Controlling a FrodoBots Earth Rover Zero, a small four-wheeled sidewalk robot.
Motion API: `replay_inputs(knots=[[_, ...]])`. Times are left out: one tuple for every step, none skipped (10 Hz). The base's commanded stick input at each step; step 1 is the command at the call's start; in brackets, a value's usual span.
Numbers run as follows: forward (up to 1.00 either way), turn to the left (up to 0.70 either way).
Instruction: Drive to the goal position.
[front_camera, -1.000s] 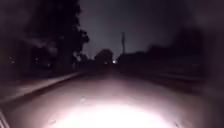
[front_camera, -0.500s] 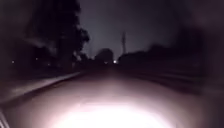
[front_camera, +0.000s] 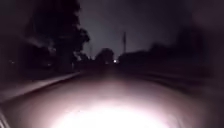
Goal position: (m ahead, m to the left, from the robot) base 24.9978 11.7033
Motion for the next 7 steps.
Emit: replay_inputs(knots=[[0.7, 0.0], [0.7, 0.0], [0.7, 0.0], [0.7, 0.0], [0.7, 0.0], [0.7, 0.0], [0.7, 0.0]])
